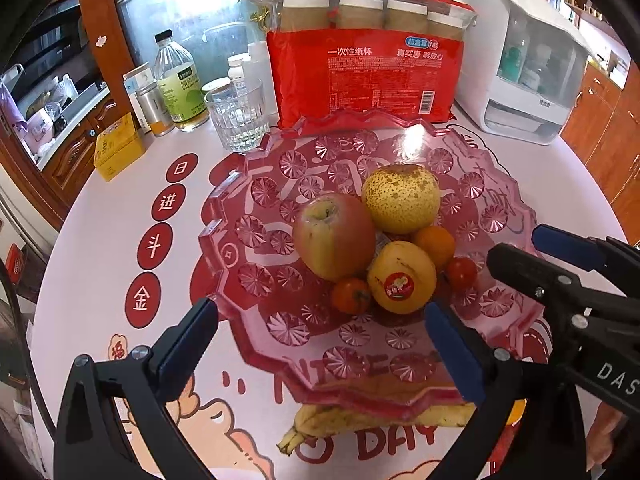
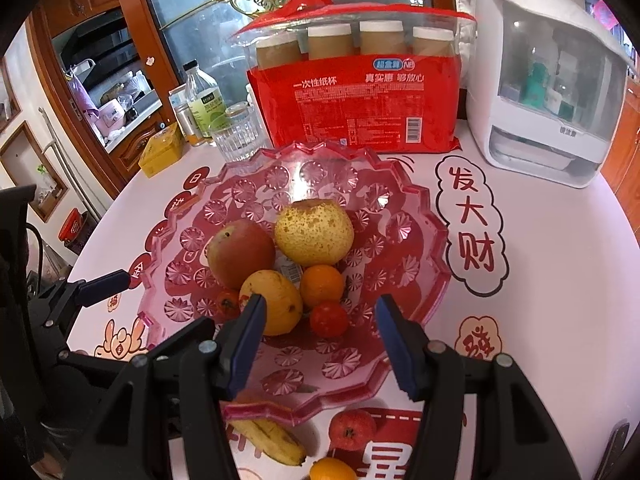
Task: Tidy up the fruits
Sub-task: 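Withdraw both tools from the bowl toward the fruits on the cloth, then close the left gripper on a small red apple while the right gripper grasps a tangerine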
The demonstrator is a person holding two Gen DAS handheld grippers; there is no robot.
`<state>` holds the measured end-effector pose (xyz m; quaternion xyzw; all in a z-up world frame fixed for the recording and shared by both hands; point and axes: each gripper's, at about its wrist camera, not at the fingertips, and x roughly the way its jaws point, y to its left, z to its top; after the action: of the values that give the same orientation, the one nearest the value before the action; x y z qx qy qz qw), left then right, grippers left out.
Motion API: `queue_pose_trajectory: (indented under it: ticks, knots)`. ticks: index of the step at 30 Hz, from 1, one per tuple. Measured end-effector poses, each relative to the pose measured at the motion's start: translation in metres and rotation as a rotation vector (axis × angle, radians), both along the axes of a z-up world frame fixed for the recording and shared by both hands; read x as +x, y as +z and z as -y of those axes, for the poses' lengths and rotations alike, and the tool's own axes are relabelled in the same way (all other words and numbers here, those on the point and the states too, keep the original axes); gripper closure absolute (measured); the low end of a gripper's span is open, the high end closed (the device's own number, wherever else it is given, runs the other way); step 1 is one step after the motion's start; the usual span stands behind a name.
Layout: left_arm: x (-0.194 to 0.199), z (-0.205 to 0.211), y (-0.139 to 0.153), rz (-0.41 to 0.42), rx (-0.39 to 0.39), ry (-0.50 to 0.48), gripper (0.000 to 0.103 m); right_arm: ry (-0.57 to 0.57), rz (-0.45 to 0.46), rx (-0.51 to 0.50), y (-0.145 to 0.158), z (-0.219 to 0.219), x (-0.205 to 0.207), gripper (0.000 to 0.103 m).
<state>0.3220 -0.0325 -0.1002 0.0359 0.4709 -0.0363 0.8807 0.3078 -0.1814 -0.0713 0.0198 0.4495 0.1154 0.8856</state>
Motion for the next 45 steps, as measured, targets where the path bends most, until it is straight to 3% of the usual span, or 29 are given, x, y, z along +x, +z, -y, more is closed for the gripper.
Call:
queue_pose_trajectory:
  ticks: [17,26,33,45]
  knots:
    - [-0.059,-0.033,0.055,0.085,-0.062,-0.014,0.001,-0.015,0.123,0.027,0.053,0.009,-0.068,0.046]
    - [-0.109,-0.032,0.070,0.158,-0.076,-0.031,0.001,-0.035,0.167,0.056,0.058,0.011,-0.117,0.046]
    - [-0.139,-0.009,0.065,0.188,-0.090,-0.062,0.001,-0.068,0.172,0.067,0.050,0.024,-0.149,0.046]
    - [-0.148,0.041,0.015,0.120,-0.070,-0.113,0.001,-0.219,0.161,-0.010,0.024,0.071,-0.162,0.046]
